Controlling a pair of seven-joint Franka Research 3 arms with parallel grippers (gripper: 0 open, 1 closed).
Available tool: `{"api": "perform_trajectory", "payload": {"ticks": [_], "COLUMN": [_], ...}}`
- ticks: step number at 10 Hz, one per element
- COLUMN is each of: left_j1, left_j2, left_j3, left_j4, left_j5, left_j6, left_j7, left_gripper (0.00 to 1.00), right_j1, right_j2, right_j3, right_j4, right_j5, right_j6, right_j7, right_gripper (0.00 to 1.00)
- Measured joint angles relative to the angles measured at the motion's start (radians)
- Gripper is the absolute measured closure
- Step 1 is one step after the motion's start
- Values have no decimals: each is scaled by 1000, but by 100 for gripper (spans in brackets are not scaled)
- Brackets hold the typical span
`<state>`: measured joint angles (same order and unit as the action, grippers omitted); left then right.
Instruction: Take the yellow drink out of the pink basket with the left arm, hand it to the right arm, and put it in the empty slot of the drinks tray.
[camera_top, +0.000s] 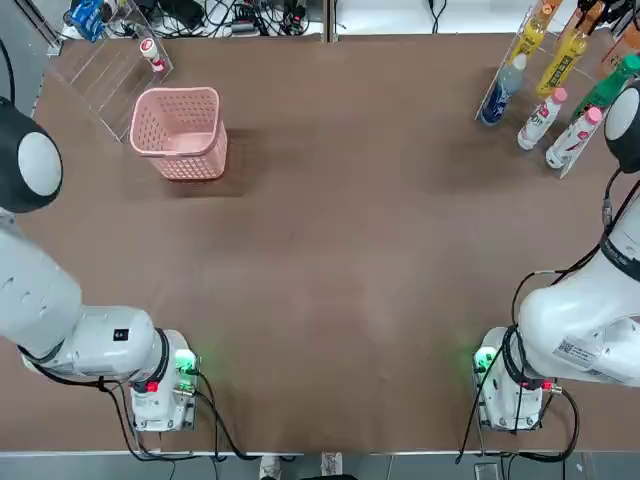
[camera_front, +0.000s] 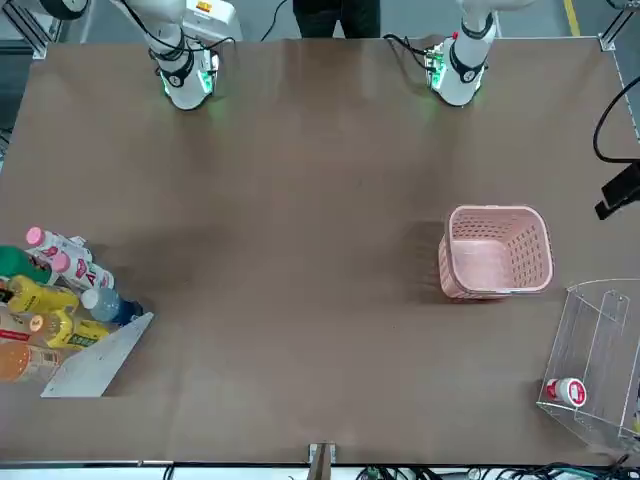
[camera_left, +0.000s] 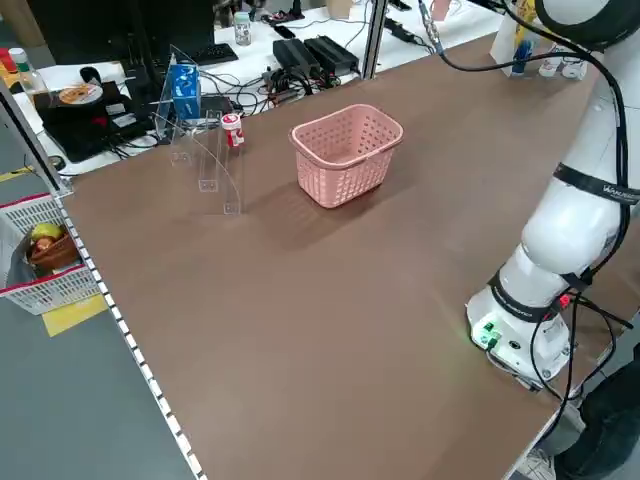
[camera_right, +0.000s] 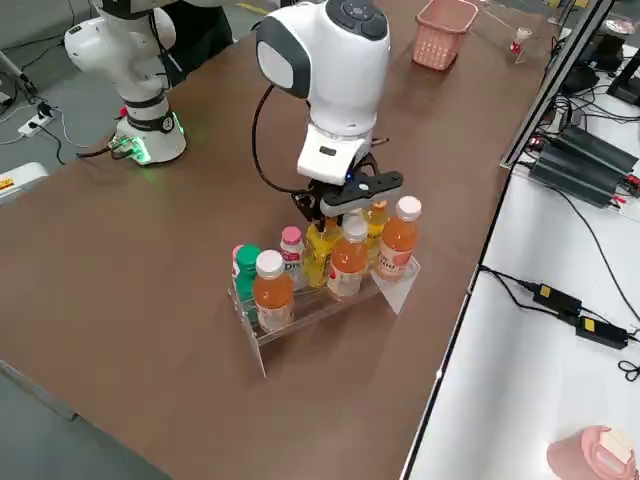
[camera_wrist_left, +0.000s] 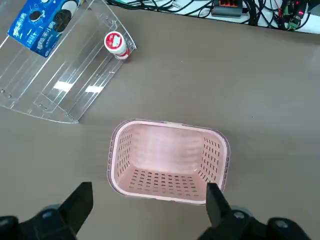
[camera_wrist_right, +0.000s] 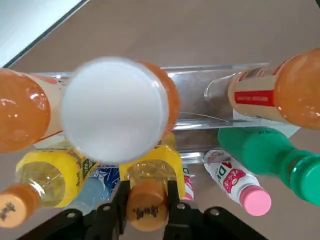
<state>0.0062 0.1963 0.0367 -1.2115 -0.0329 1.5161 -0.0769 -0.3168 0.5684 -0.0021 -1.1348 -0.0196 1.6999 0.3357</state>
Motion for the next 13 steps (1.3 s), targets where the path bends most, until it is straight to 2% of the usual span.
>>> {"api": "perform_trajectory", "payload": {"ticks": [10,13], "left_j1": [7,16], "left_j2": [0,0], "left_j3": [1,1], "left_j4": [0,-1], "left_j5": [0,0], "left_j6": [0,0], "left_j7": [0,0], "left_gripper": [0,0], "right_j1": [-3,-4], "right_j2": [0,2], "right_j3": [1,1], "right_j4": [-12,-11], "right_j5": [0,0], "right_j6": [3,3], "right_j7": [-1,-1], "right_gripper": [66,60]}}
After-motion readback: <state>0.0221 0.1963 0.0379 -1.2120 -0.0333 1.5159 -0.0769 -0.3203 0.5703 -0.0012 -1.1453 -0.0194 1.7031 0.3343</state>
